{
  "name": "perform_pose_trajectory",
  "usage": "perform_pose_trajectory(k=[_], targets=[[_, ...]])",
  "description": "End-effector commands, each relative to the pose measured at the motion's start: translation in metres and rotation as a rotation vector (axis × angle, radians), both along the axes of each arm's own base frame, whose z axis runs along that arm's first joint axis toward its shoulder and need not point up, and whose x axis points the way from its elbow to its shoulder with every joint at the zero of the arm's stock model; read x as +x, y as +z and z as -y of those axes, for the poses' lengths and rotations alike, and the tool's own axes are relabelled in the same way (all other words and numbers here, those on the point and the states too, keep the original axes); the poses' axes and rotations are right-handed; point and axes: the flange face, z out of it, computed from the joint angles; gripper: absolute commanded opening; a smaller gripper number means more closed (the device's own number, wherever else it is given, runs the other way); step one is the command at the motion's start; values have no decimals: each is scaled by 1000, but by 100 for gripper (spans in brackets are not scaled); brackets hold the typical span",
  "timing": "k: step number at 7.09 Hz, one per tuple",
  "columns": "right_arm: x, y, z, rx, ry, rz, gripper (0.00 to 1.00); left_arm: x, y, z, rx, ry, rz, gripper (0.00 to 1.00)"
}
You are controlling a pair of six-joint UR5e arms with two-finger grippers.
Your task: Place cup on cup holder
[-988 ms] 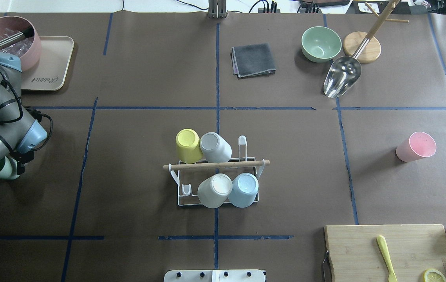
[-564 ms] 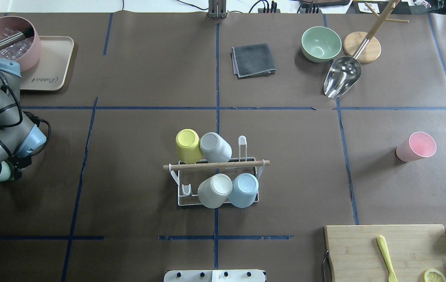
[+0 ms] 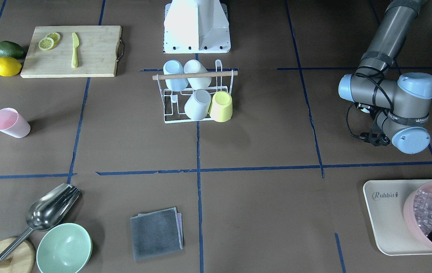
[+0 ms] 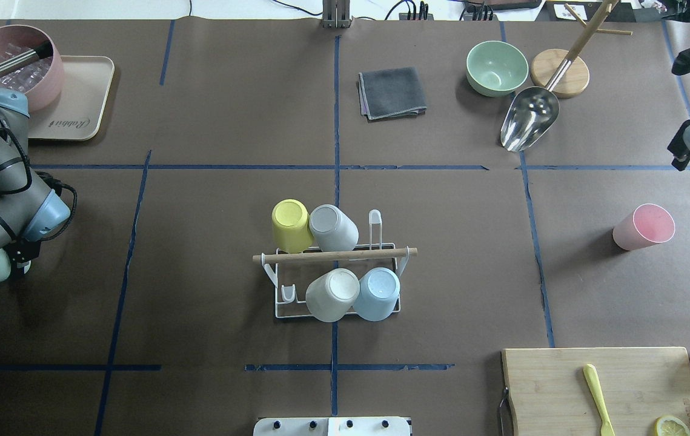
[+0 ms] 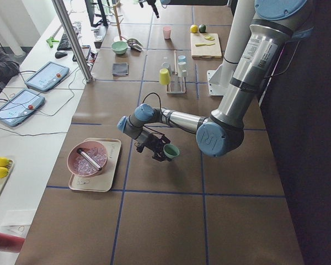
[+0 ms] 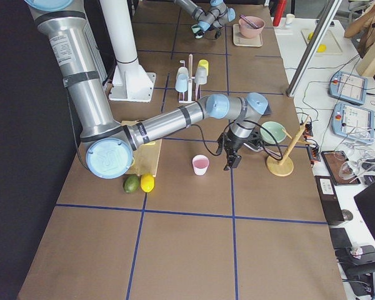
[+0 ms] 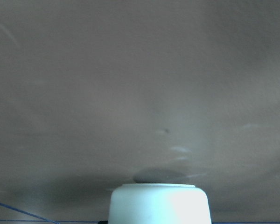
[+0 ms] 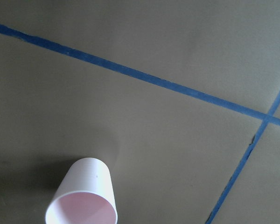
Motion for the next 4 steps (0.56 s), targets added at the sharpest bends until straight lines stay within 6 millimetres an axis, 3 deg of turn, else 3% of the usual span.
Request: perform_pose_trajectory(k=[1,3,4], targets=[[-59,-10,25,-45,-90,-64,100,-12,-29,8,39,-19,-28,0],[-102,-20,26,-70,-163,-116,100,-29,-68,21,116,-56,-77,1],[-129,-26,26,-79,-206,-129,100,-35,-104,22,190,-59,-117,1]])
